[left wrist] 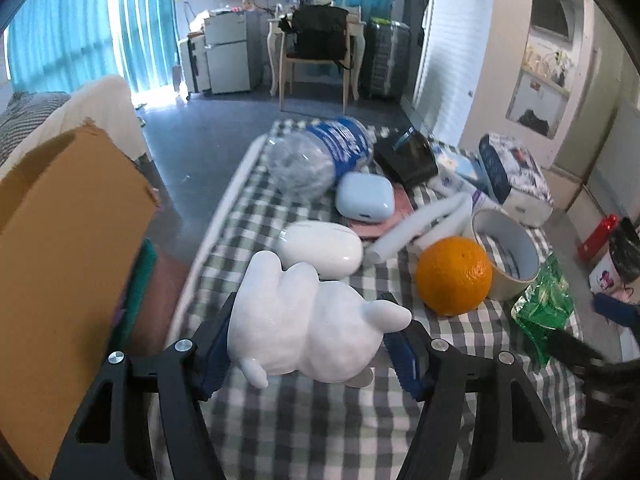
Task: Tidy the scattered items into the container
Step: 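Grasp the white plush bunny with the left gripper while the right gripper grasps the green snack bag, then carry the bunny and green bag to the cardboard box and release both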
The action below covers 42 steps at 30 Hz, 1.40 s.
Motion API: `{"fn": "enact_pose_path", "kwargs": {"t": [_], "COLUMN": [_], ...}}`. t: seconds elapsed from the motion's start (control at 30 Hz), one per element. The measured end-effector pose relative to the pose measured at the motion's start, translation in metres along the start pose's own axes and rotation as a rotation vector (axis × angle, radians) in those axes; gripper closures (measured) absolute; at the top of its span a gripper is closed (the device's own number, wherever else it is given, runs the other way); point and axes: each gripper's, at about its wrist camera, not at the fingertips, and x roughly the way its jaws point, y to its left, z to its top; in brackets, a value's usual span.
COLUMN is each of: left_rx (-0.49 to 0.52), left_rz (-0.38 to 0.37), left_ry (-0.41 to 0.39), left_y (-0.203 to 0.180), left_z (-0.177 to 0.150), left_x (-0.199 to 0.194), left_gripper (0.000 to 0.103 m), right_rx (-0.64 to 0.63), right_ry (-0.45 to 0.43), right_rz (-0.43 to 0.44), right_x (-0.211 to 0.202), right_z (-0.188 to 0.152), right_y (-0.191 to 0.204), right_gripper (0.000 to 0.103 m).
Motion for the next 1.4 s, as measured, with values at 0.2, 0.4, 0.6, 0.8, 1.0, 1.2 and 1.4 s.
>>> {"fn": "enact_pose_path", "kwargs": {"t": [0.2,0.4,0.6,0.8,1.0,1.2,1.4], "left_rx": [-0.019,-0.012,-0.016,-0.012,-0.011,-0.024,-0.034], "left_rz": [0.003,0.004,-0.012,-0.019,-0.020,-0.023,-0.026], "left_ry": [-0.035,-0.066,-0.079,-0.093,-0.101,-0.111,-0.135], "left_y": [0.009,0.012,0.011,0.007,0.007,0.009,0.014], "left_z": [0.002,0.005,0.006,0.005,0.006,0.007,0.007], "left_x": [-0.024,-0.044,-0.057,-0.065,-0.071,-0.079,-0.099], "left_gripper": [0.035,0.035,0.035,0.035,0.035,0.035,0.035], "right_rx": [0.008,0.019,0.026,0.038,0.059,0.053,0.041], "right_ry": [0.039,0.074,0.067,0.062,0.035,-0.003,-0.042], "right_rz": [-0.019,-0.041,-0.072,-0.076,-0.055,-0.034,-0.004], "right_x": [0.021,0.034,0.030,0.026,0.017,-0.006,-0.036], "right_z": [0.002,0.002,0.005,0.006,0.005,0.007,0.006], "right_y": [0.004,0.002,0.001,-0.004,-0.008,-0.002,0.011], "right_gripper": [0.001,0.012,0.047,0.080,0.084,0.085,0.085]}}
